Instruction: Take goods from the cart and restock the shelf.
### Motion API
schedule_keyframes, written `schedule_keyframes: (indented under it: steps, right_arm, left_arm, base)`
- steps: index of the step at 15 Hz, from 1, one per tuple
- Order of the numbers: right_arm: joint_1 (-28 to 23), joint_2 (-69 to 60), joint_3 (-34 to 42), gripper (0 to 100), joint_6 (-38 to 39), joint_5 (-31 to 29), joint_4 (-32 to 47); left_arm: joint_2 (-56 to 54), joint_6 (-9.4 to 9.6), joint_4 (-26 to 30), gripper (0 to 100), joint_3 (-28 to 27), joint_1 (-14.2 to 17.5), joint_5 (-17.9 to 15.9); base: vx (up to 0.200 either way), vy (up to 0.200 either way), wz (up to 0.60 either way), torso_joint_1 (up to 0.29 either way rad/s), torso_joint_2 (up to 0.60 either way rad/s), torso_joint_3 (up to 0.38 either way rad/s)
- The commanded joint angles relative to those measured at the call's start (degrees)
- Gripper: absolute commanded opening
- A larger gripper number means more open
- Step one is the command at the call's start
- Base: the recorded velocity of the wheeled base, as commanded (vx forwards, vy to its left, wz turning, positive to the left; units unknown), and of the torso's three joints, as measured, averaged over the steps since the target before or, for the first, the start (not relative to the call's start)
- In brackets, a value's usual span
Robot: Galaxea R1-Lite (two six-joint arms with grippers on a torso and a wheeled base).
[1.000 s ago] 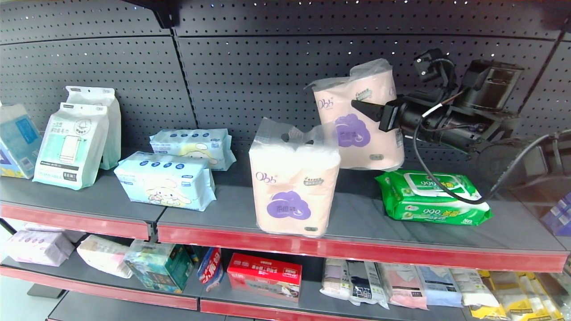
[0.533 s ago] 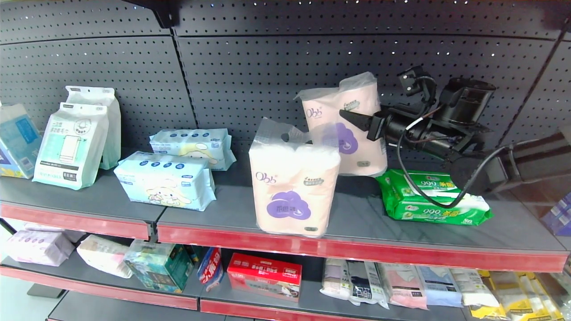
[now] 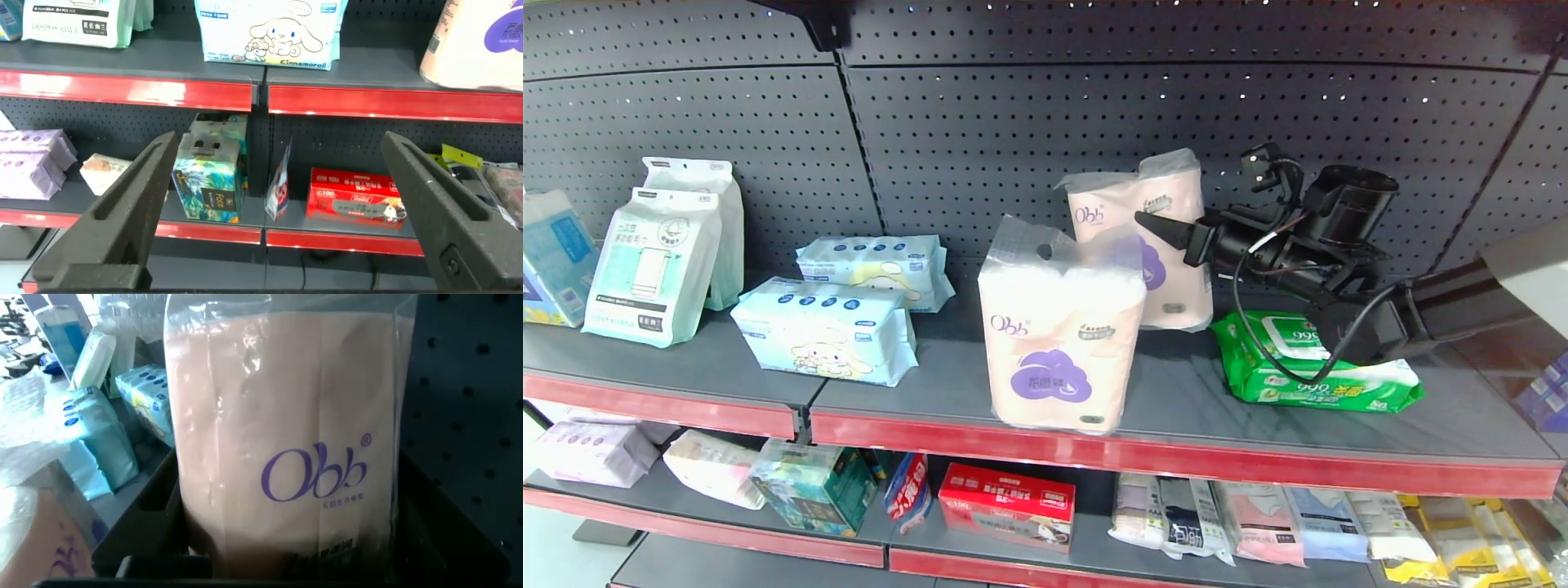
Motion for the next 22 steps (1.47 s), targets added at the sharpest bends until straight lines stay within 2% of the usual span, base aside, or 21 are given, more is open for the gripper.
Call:
schedule_keyframes:
  steps: [1,4,7,22]
  right_arm:
    - [0.27,2.13,-2.09,0,0.47,-0.02,-0.31]
    - [0.71,3.36,-4.46,0,2.76,0.33,-0.22]
    - [0.97,4.68,-4.9,0,2.32,4.55,-0.31]
    - [3.34,11.45,-10.35,0,2.5,8.86,-0.49]
  left_arm:
    - [0.0,0.0,0.01,100,0.0,0.01,0.01]
    - [0.09,0.0,0.01,100,0.0,0.01,0.01]
    - [0.0,0.0,0.01,100,0.0,0.01,0.01]
    - [0.0,0.0,0.01,100,0.0,0.01,0.01]
  base:
    - [0.0,0.0,0.0,0.0,0.0,0.0]
    - [0.0,0.0,0.0,0.0,0.0,0.0]
    - [0.0,0.0,0.0,0.0,0.0,0.0]
    - [0.0,0.0,0.0,0.0,0.0,0.0]
